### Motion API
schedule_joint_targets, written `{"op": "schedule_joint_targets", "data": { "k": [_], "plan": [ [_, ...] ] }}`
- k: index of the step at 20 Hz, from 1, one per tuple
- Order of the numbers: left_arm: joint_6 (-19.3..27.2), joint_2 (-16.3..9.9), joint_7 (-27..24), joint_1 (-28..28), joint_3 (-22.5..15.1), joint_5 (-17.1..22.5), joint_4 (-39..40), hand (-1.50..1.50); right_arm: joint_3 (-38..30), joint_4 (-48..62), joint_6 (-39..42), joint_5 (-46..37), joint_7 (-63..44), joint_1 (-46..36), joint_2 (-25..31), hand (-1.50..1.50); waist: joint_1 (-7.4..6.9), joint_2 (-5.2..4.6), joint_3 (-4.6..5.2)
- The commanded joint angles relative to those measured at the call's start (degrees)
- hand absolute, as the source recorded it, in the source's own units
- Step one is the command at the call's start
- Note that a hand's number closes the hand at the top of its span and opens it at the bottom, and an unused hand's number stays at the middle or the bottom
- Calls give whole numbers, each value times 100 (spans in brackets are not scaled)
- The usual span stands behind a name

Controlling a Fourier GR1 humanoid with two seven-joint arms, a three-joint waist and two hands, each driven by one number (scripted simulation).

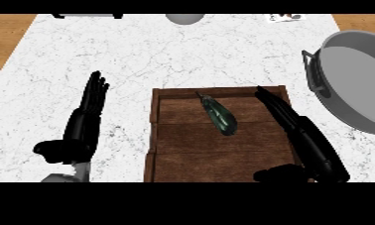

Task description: Pick the eggplant from the tray and place it in the pot

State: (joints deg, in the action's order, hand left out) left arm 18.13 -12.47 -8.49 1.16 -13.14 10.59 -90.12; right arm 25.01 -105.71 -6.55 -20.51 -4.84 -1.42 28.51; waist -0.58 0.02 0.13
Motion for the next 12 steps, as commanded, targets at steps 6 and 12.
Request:
{"op": "schedule_joint_targets", "data": {
  "k": [6,12],
  "plan": [
    [-195,71,-213,-19,335,-116,197,0,589,876,472,-922,-1170,-810,-1198,-150,23,-5,-12],
    [-294,155,245,81,399,-155,-68,0,500,1399,849,-1273,-1415,-949,-1523,-150,36,-3,-13]
  ]
}}
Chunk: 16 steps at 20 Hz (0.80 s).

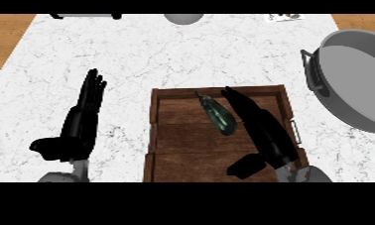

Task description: Pick the eggplant from the tray and place it in the pot

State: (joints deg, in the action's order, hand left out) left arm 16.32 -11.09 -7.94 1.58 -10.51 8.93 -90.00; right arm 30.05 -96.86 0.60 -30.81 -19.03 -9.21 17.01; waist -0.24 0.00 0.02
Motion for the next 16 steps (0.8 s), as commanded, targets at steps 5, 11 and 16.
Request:
{"op": "schedule_joint_targets", "data": {
  "k": [5,11,16],
  "plan": [
    [-137,257,15,-69,131,-289,-12,0,-355,974,363,-302,485,-116,-608,-150,11,-1,-2],
    [-150,562,-73,58,160,-506,290,0,-312,1447,-24,-964,830,2,-1039,-150,18,-1,-2],
    [-527,438,43,17,590,-372,162,0,-686,1708,273,-1133,908,-201,-1295,-150,17,0,-2]
  ]
}}
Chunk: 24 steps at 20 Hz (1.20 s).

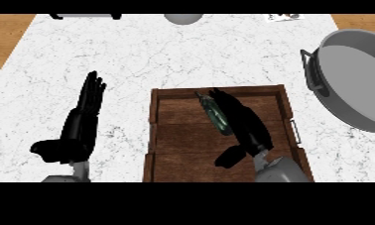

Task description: Pick the eggplant from the tray and place it in the pot

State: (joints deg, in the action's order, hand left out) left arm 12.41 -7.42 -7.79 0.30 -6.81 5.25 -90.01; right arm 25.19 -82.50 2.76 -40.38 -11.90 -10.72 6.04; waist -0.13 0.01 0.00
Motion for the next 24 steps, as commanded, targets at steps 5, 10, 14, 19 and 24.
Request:
{"op": "schedule_joint_targets", "data": {
  "k": [5,10,14,19,24],
  "plan": [
    [-32,315,104,87,-40,-283,32,0,-542,937,63,-222,458,-541,-428,-150,-6,-2,0],
    [-154,208,214,-190,33,-167,-291,0,-370,976,-1006,-833,924,-450,-516,150,-26,2,-2],
    [-359,381,-513,-196,61,-171,445,0,-468,1172,-1367,-909,1277,-222,-541,150,4,-4,1],
    [-179,380,126,-86,149,-338,-81,0,-504,1290,-1480,-928,1316,-440,-595,150,-3,-1,0],
    [-309,378,-178,-172,172,-313,129,0,-858,1098,-1659,-1435,778,-540,-513,150,1,-4,1]
  ]
}}
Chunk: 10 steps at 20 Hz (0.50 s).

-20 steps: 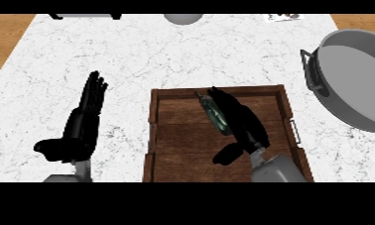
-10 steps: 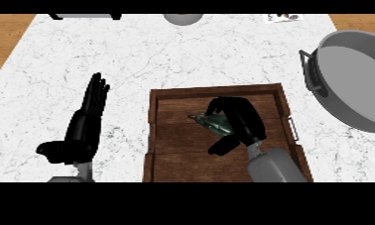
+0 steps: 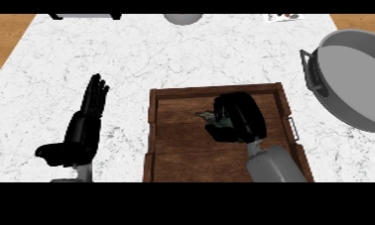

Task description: Pick the eggplant from the tray and place it in the pot

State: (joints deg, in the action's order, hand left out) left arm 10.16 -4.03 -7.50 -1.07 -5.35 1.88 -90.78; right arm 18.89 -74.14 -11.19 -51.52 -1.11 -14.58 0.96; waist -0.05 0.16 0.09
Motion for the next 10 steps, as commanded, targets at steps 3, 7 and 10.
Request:
{"op": "schedule_joint_targets", "data": {
  "k": [3,7,10],
  "plan": [
    [31,40,97,320,-86,-126,89,0,-914,1180,194,-657,-1599,-1390,181,150,-106,-72,-3],
    [-51,-80,316,319,6,-11,-158,0,-1347,2116,438,-1028,-2418,-2333,588,150,-221,-73,-9],
    [-4,20,455,245,-114,-50,-292,0,-1413,2598,-304,-1359,-2453,-2857,497,150,-172,-54,-14]
  ]
}}
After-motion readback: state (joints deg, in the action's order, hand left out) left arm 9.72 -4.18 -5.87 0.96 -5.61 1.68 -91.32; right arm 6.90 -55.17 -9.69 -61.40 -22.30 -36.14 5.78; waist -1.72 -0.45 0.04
